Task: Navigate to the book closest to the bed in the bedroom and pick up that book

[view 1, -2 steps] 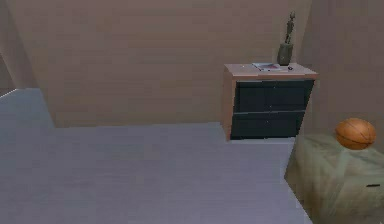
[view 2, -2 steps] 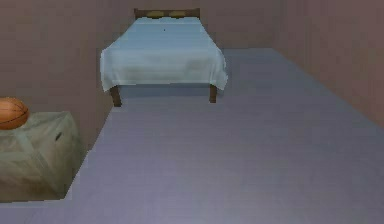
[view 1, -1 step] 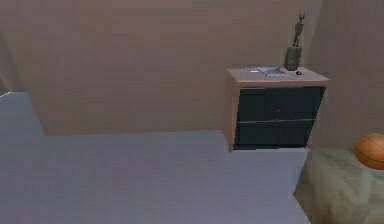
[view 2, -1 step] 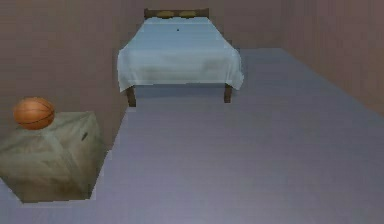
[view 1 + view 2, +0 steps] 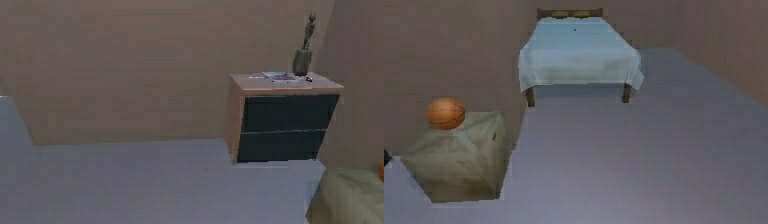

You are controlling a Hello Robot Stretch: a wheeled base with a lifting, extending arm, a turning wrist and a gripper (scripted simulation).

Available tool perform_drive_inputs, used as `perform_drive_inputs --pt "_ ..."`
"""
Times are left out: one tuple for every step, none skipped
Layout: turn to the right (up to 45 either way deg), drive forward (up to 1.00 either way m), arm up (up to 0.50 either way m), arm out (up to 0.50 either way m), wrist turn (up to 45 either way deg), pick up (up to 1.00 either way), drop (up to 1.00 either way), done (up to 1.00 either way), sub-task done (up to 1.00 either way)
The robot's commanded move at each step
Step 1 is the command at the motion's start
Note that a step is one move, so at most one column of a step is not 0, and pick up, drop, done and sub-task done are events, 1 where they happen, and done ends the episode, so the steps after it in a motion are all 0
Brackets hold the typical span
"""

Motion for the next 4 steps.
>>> perform_drive_inputs --pt "9.0 0.0 0.0 0.0 0.0 0.0 0.0 0.0 0.0" --pt "0.0 0.9 0.0 0.0 0.0 0.0 0.0 0.0 0.0" --pt "-45.0 0.0 0.0 0.0 0.0 0.0 0.0 0.0 0.0" --pt "-15.0 0.0 0.0 0.0 0.0 0.0 0.0 0.0 0.0"
